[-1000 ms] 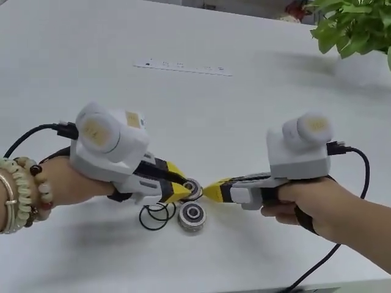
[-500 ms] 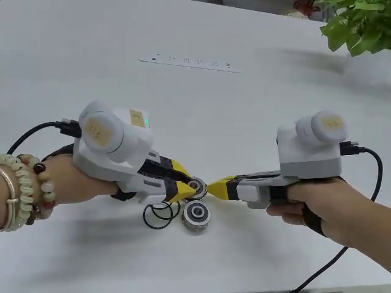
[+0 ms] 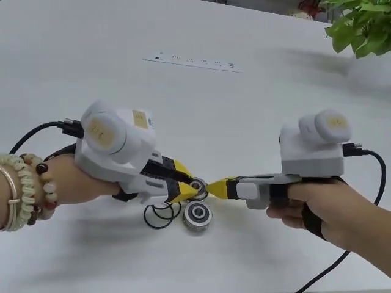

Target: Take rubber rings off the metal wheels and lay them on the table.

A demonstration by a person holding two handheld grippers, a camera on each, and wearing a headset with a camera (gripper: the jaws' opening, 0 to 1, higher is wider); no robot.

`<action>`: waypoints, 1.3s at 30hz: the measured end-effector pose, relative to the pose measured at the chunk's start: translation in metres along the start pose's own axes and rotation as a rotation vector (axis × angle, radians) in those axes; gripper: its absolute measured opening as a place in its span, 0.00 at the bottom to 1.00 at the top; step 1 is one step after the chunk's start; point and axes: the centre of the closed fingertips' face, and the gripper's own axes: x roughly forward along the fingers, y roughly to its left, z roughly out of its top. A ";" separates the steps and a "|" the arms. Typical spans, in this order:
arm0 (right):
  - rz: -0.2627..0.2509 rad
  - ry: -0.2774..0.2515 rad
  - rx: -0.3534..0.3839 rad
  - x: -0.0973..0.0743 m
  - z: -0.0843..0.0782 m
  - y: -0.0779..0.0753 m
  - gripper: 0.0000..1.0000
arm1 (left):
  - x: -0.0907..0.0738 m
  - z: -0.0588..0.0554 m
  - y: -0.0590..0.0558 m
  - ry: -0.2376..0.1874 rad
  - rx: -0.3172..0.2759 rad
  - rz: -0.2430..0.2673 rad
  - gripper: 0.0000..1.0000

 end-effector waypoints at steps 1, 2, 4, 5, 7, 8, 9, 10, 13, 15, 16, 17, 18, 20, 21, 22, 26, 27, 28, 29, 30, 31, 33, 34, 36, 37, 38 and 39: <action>0.001 0.001 -0.001 0.000 0.000 0.000 0.00 | 0.000 0.000 0.000 0.001 0.000 -0.001 0.13; 0.002 0.001 0.000 0.000 0.000 0.001 0.00 | 0.000 0.000 0.000 0.001 0.000 0.000 0.13; 0.003 0.003 -0.004 0.001 0.001 0.002 0.00 | 0.000 0.000 0.000 -0.001 0.000 0.000 0.13; 0.003 0.004 -0.004 0.001 0.001 0.002 0.00 | 0.000 0.000 0.000 -0.001 0.000 0.000 0.13; 0.005 0.006 -0.011 0.001 0.001 0.003 0.00 | 0.000 0.000 0.000 0.000 -0.001 0.000 0.13; 0.005 0.008 -0.013 0.002 0.001 0.003 0.00 | 0.000 0.000 0.000 0.000 0.000 0.000 0.13; 0.004 0.009 -0.016 0.002 0.001 0.003 0.00 | 0.000 0.000 0.000 0.000 0.002 -0.001 0.13; 0.004 0.010 -0.019 0.002 0.001 0.003 0.00 | 0.000 0.000 0.000 -0.001 0.002 -0.002 0.13; 0.005 0.013 -0.018 0.002 0.001 0.004 0.00 | 0.000 0.000 0.000 -0.001 0.004 -0.003 0.13; 0.006 0.014 -0.022 0.003 0.001 0.005 0.00 | 0.000 0.000 0.000 -0.002 0.005 -0.004 0.13; 0.006 0.016 -0.024 0.003 0.002 0.005 0.00 | 0.000 0.000 0.000 -0.002 0.006 -0.005 0.13; 0.006 0.017 -0.027 0.004 0.002 0.005 0.00 | 0.000 0.000 0.000 -0.002 0.006 -0.005 0.13; 0.007 0.017 -0.032 0.004 0.002 0.005 0.00 | 0.000 0.000 0.000 -0.002 0.007 -0.006 0.13; 0.008 0.018 -0.038 0.004 0.002 0.005 0.00 | 0.000 0.000 0.000 -0.001 0.010 -0.005 0.13; 0.008 0.018 -0.041 0.004 0.002 0.005 0.00 | 0.000 0.000 0.000 -0.002 0.009 -0.005 0.13; 0.007 0.020 -0.046 0.004 0.002 0.004 0.00 | 0.000 0.000 0.000 -0.002 0.008 -0.005 0.13; 0.005 0.025 -0.065 0.005 0.002 0.003 0.00 | 0.000 0.000 0.000 0.001 0.014 -0.005 0.13; 0.004 0.026 -0.067 0.005 0.002 0.003 0.00 | 0.000 0.000 0.000 0.002 0.015 -0.004 0.13; 0.005 0.024 -0.066 0.005 0.002 0.003 0.00 | 0.000 0.000 0.000 0.003 0.014 -0.004 0.13; 0.005 0.023 -0.064 0.004 0.002 0.003 0.00 | 0.000 0.000 0.001 0.003 0.014 -0.003 0.13; 0.005 0.022 -0.063 0.004 0.002 0.003 0.00 | 0.000 0.000 0.000 0.003 0.013 -0.003 0.13; 0.006 0.020 -0.065 0.004 0.002 0.003 0.00 | 0.000 0.000 0.001 0.002 0.013 -0.002 0.13; 0.006 0.018 -0.069 0.004 0.002 0.003 0.00 | 0.000 0.000 0.001 0.002 0.011 0.000 0.13; 0.006 0.018 -0.069 0.004 0.002 0.004 0.00 | 0.000 0.000 0.001 0.003 0.012 0.000 0.13; 0.006 0.019 -0.078 0.005 0.003 0.004 0.00 | 0.000 0.000 0.001 0.002 0.012 0.001 0.13; 0.006 0.020 -0.081 0.005 0.003 0.004 0.00 | 0.000 0.000 0.001 0.002 0.012 0.001 0.13; 0.007 0.019 -0.083 0.005 0.003 0.005 0.00 | 0.000 0.000 0.001 0.002 0.013 0.001 0.13; 0.008 0.019 -0.083 0.005 0.003 0.005 0.00 | 0.000 0.000 0.001 0.002 0.013 0.001 0.13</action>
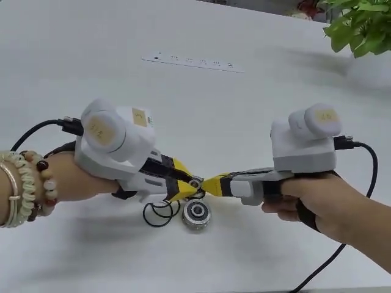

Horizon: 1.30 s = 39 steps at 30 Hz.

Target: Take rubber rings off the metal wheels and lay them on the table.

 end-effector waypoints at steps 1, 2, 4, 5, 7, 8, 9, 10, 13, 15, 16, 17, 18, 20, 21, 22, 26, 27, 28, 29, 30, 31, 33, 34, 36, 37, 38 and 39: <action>0.000 0.000 -0.001 0.000 0.000 0.000 0.00 | 0.000 0.000 0.000 0.000 0.000 0.000 0.13; 0.000 0.001 -0.002 0.000 0.000 0.001 0.00 | 0.000 0.000 0.000 0.000 0.000 0.000 0.13; 0.001 0.002 -0.004 0.000 0.000 0.001 0.00 | 0.000 0.000 0.000 -0.002 -0.003 0.000 0.13; 0.001 0.003 -0.006 0.000 0.000 0.001 0.00 | 0.000 0.000 0.000 -0.003 -0.004 -0.001 0.13; 0.002 0.003 -0.010 0.000 0.001 0.001 0.00 | 0.000 0.000 0.000 -0.003 -0.002 -0.001 0.13; 0.001 0.003 -0.013 0.000 0.001 0.001 0.00 | 0.000 0.000 0.000 -0.002 -0.001 -0.001 0.13; 0.002 0.002 -0.014 0.000 0.001 0.001 0.00 | 0.000 0.000 0.000 -0.002 -0.001 -0.001 0.13; 0.002 0.002 -0.014 0.000 0.001 0.001 0.00 | 0.000 0.000 0.000 -0.002 -0.001 -0.001 0.13; 0.003 0.001 -0.014 0.000 0.001 0.002 0.00 | 0.000 0.000 0.000 -0.003 -0.002 0.001 0.13; 0.004 0.001 -0.017 0.000 0.002 0.002 0.00 | -0.001 0.000 0.000 -0.005 -0.003 0.003 0.13; 0.003 0.001 -0.020 0.000 0.002 0.003 0.00 | -0.001 0.000 0.000 -0.005 -0.003 0.004 0.13; 0.005 -0.002 -0.022 0.000 0.002 0.003 0.00 | -0.001 0.000 0.000 -0.005 -0.003 0.004 0.13; 0.006 -0.005 -0.024 0.000 0.002 0.003 0.00 | -0.001 0.000 0.000 -0.005 -0.003 0.005 0.13; 0.008 -0.010 -0.021 0.000 0.004 0.004 0.00 | -0.001 0.000 -0.001 -0.004 -0.003 0.006 0.13; 0.008 -0.011 -0.025 0.000 0.004 0.005 0.00 | -0.001 0.000 0.000 -0.004 -0.004 0.007 0.13; 0.007 -0.009 -0.032 0.000 0.004 0.005 0.00 | -0.001 0.000 0.000 -0.003 -0.004 0.007 0.13; 0.052 -0.030 -0.029 0.000 0.008 0.013 0.00 | -0.001 0.000 0.000 -0.004 -0.008 0.012 0.13; 0.090 -0.094 -0.001 -0.001 0.019 0.021 0.00 | -0.001 0.000 0.000 -0.003 -0.009 0.015 0.13; 0.068 -0.076 -0.002 -0.002 0.017 0.017 0.00 | -0.001 0.000 0.000 -0.003 -0.009 0.017 0.13; 0.032 -0.066 -0.013 -0.001 0.018 0.013 0.00 | -0.001 0.001 0.000 -0.002 -0.009 0.019 0.13; 0.018 -0.044 -0.054 0.000 0.015 0.009 0.00 | -0.001 0.001 -0.001 0.000 -0.008 0.020 0.13; 0.023 -0.043 -0.049 0.000 0.013 0.010 0.00 | -0.001 0.001 -0.001 0.002 -0.006 0.021 0.13; 0.018 -0.035 -0.023 -0.001 0.010 0.006 0.00 | 0.000 0.000 -0.001 0.006 -0.004 0.025 0.13; 0.012 -0.038 -0.022 -0.002 0.009 0.005 0.00 | -0.001 0.000 0.000 0.007 -0.005 0.029 0.14; -0.001 -0.036 -0.015 -0.003 0.008 0.002 0.00 | 0.000 0.000 0.000 0.012 -0.014 0.031 0.14; -0.003 -0.036 -0.014 -0.003 0.008 0.002 0.00 | 0.000 0.001 0.002 0.018 -0.026 0.035 0.14; -0.006 -0.039 -0.013 -0.004 0.009 0.001 0.00 | 0.000 0.001 0.002 0.022 -0.051 0.035 0.14; -0.006 -0.043 -0.010 -0.004 0.009 0.002 0.00 | 0.000 0.001 0.003 0.022 -0.062 0.036 0.14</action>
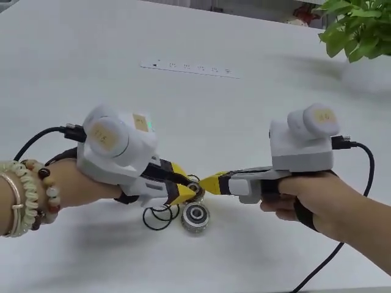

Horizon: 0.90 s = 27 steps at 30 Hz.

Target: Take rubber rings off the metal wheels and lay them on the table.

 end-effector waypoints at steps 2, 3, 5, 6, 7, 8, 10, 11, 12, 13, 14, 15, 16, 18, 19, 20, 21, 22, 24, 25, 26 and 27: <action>0.001 -0.007 0.009 -0.001 0.001 0.000 0.00 | -0.003 0.003 -0.001 0.001 0.031 -0.005 0.13; 0.000 -0.010 0.011 -0.001 0.002 -0.001 0.00 | -0.005 0.005 -0.002 -0.002 0.039 -0.006 0.11; -0.005 -0.014 0.013 -0.002 0.004 -0.001 0.00 | -0.012 0.011 -0.003 -0.013 0.040 -0.011 0.10; -0.006 -0.015 0.015 -0.003 0.005 -0.001 0.00 | -0.016 0.014 -0.003 -0.023 0.031 -0.016 0.12; -0.006 -0.017 0.017 -0.003 0.005 -0.001 0.00 | -0.019 0.016 -0.003 -0.027 0.010 -0.020 0.15; -0.007 -0.019 0.017 -0.004 0.007 0.000 0.00 | -0.024 0.017 -0.006 -0.025 -0.009 -0.034 0.17; -0.003 -0.024 0.013 -0.007 0.009 0.003 0.00 | -0.032 0.019 -0.007 -0.034 0.014 -0.034 0.19; -0.003 -0.028 0.010 -0.008 0.010 0.004 0.00 | -0.039 0.021 -0.007 -0.039 0.031 -0.026 0.19; -0.001 -0.031 0.008 -0.009 0.010 0.005 0.00 | -0.044 0.023 -0.006 -0.043 0.030 -0.022 0.20; 0.000 -0.034 0.009 -0.010 0.011 0.005 0.00 | -0.052 0.025 -0.005 -0.055 0.021 -0.016 0.22; 0.001 -0.035 0.009 -0.011 0.011 0.006 0.00 | -0.056 0.026 -0.005 -0.062 0.017 -0.014 0.24; 0.001 -0.034 0.009 -0.011 0.011 0.007 0.00 | -0.060 0.026 -0.004 -0.064 0.015 -0.011 0.28; 0.002 -0.032 0.008 -0.012 0.011 0.008 0.00 | -0.066 0.026 -0.002 -0.064 0.018 -0.001 0.33; 0.009 -0.034 -0.003 -0.014 0.013 0.014 0.00 | -0.077 0.024 0.000 -0.053 0.048 0.019 0.38; 0.012 -0.035 -0.009 -0.014 0.014 0.016 0.00 | -0.081 0.023 0.000 -0.051 0.054 0.023 0.38; 0.019 -0.037 -0.017 -0.015 0.016 0.019 0.00 | -0.085 0.023 -0.001 -0.048 0.062 0.022 0.39; 0.023 -0.038 -0.021 -0.016 0.017 0.021 0.00 | -0.091 0.023 -0.002 -0.046 0.067 0.024 0.39; 0.029 -0.040 -0.026 -0.016 0.018 0.024 0.00 | -0.095 0.022 -0.001 -0.041 0.082 0.033 0.40; 0.040 -0.048 -0.037 -0.017 0.022 0.030 0.00 | -0.104 0.020 0.003 -0.019 0.148 0.069 0.46; 0.045 -0.048 -0.038 -0.017 0.023 0.031 0.00 | -0.108 0.018 0.001 -0.009 0.167 0.073 0.49; 0.049 -0.049 -0.040 -0.017 0.023 0.033 0.00 | -0.111 0.016 -0.001 -0.003 0.174 0.072 0.52; 0.053 -0.049 -0.043 -0.016 0.024 0.035 0.00 | -0.115 0.015 -0.003 0.001 0.176 0.071 0.55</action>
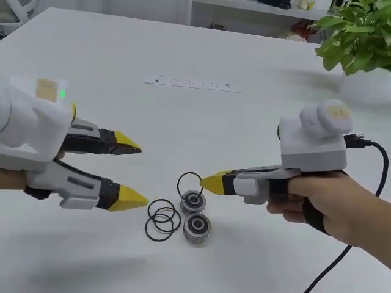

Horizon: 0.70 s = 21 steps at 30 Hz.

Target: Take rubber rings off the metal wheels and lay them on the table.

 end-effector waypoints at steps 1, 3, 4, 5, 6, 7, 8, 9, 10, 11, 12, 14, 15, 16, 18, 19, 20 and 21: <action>0.007 0.001 -0.004 0.001 0.001 0.002 0.00 | -0.003 -0.001 -0.001 0.001 0.003 0.002 0.56; 0.017 0.002 -0.010 0.002 0.002 0.006 0.00 | -0.011 -0.002 -0.004 0.002 0.005 0.007 0.58; 0.019 0.002 -0.012 0.002 0.002 0.008 0.00 | -0.014 -0.002 -0.005 -0.001 0.000 0.011 0.59; 0.026 0.001 -0.016 0.003 0.003 0.010 0.00 | -0.018 -0.003 -0.007 -0.004 -0.005 0.015 0.60; 0.031 0.002 -0.015 0.003 0.003 0.012 0.00 | -0.021 -0.004 -0.008 -0.005 -0.006 0.020 0.63; 0.035 0.002 -0.015 0.004 0.003 0.012 0.00 | -0.024 -0.004 -0.009 -0.005 -0.006 0.023 0.66; 0.041 0.004 -0.017 0.004 0.003 0.013 0.00 | -0.028 -0.006 -0.010 -0.003 -0.009 0.026 0.67; 0.048 0.009 -0.018 0.005 0.002 0.014 0.00 | -0.031 -0.006 -0.010 -0.006 -0.013 0.030 0.67; 0.054 0.016 -0.023 0.007 0.002 0.016 0.00 | -0.035 -0.005 -0.011 -0.018 -0.028 0.038 0.67; 0.057 0.020 -0.028 0.008 0.001 0.017 0.00 | -0.037 -0.005 -0.012 -0.029 -0.042 0.040 0.68; 0.061 0.023 -0.031 0.009 0.001 0.018 0.00 | -0.041 -0.004 -0.014 -0.045 -0.061 0.039 0.70; 0.070 0.028 -0.032 0.011 0.000 0.022 0.00 | -0.046 -0.007 -0.020 -0.069 -0.088 0.026 0.75; 0.078 0.029 -0.028 0.013 -0.001 0.024 0.00 | -0.047 -0.008 -0.020 -0.073 -0.097 0.028 0.78; 0.083 0.031 -0.027 0.015 -0.001 0.026 0.00 | -0.049 -0.012 -0.020 -0.075 -0.124 0.038 0.79; 0.091 0.043 -0.030 0.020 -0.003 0.028 0.00 | -0.055 -0.019 -0.021 -0.077 -0.158 0.053 0.82; 0.097 0.051 -0.034 0.022 -0.005 0.028 0.00 | -0.058 -0.020 -0.021 -0.083 -0.172 0.060 0.83; 0.101 0.055 -0.036 0.023 -0.006 0.029 0.00 | -0.061 -0.022 -0.021 -0.096 -0.198 0.074 0.83; 0.108 0.064 -0.039 0.026 -0.008 0.031 0.00 | -0.063 -0.023 -0.022 -0.108 -0.226 0.084 0.83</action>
